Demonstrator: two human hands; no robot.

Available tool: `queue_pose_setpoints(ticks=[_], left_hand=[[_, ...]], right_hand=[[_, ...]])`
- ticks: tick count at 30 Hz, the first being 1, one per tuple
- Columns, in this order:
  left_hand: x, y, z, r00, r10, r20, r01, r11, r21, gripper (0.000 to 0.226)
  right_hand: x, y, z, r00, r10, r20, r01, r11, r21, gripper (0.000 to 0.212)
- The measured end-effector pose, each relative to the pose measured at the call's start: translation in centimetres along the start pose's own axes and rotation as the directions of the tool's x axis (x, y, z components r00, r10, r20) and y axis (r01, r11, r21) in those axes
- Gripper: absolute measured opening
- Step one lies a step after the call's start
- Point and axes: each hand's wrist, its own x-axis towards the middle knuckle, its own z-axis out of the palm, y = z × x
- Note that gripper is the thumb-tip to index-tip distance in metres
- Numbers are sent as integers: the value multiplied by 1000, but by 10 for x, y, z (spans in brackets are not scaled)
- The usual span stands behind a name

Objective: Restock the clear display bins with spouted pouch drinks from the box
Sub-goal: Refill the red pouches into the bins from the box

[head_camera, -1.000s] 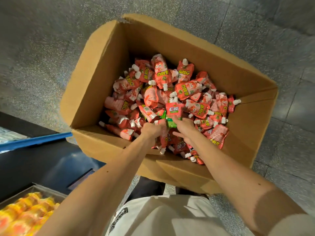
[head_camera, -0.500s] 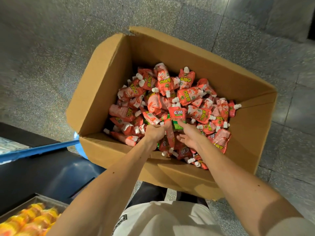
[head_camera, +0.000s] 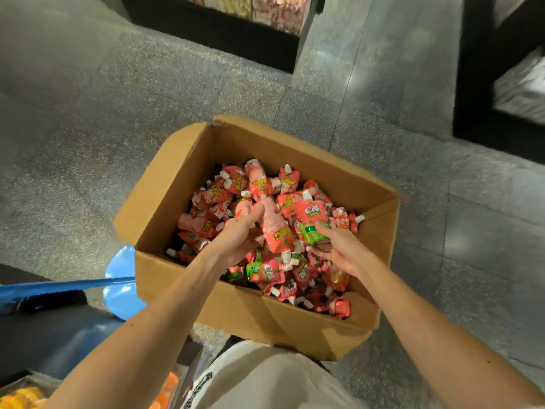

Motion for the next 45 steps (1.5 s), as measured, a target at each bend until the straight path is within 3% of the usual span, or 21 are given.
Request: queue_pose_setpoints(ticks=[2, 4, 10, 14, 19, 24, 27, 30, 32, 34, 36, 38, 40, 42, 45], left_hand=[[-20, 12, 2, 996, 81, 38, -77, 994, -78, 58], [-43, 19, 3, 989, 146, 27, -139, 975, -172, 47], [-138, 15, -4, 936, 294, -193, -347, 863, -367, 49], [-227, -5, -17, 858, 417, -299, -511, 742, -434, 61], [-353, -47, -40, 710, 455, -538, -702, 515, -492, 42], [-480, -110, -67, 533, 439, -723, -846, 294, -445, 53], [-549, -156, -74, 406, 439, -802, -913, 162, -374, 45], [-611, -204, -83, 309, 429, -849, -947, 57, -316, 42], [-650, -236, -89, 261, 430, -864, -959, 15, -282, 45], [-687, -271, -101, 195, 444, -874, -972, -31, -233, 46], [-721, -305, -117, 184, 447, -875, -971, -54, -232, 46], [-752, -334, -130, 130, 429, -894, -982, -69, -176, 43], [-780, -358, -144, 107, 416, -903, -987, -64, -146, 39], [-801, -373, -158, 105, 406, -908, -991, -38, -132, 39], [-819, -384, -175, 149, 351, -924, -986, -23, -168, 51]], right_hand=[[-18, -18, -3, 997, -36, 64, 40, 998, -48, 36], [-37, -32, -2, 986, -79, 149, 92, 992, -83, 33], [-102, -49, 28, 880, -198, 431, 302, 934, -189, 23], [-152, -38, 64, 743, -213, 635, 414, 891, -185, 52], [-230, -7, 147, 543, -61, 838, 462, 855, -237, 50], [-310, 60, 228, 335, 150, 930, 446, 845, -296, 25], [-363, 122, 274, 196, 268, 943, 439, 836, -329, 44], [-418, 186, 305, 95, 369, 925, 353, 856, -378, 18], [-459, 232, 318, 86, 422, 902, 307, 850, -427, 11], [-488, 283, 334, 112, 454, 884, 283, 838, -467, 16], [-518, 332, 347, 107, 500, 859, 291, 811, -508, 49], [-543, 373, 360, 58, 532, 844, 303, 796, -523, 65], [-570, 407, 368, 42, 546, 836, 305, 790, -532, 55], [-592, 431, 375, 85, 530, 844, 331, 784, -526, 41], [-615, 449, 381, 157, 475, 866, 446, 748, -491, 45]])
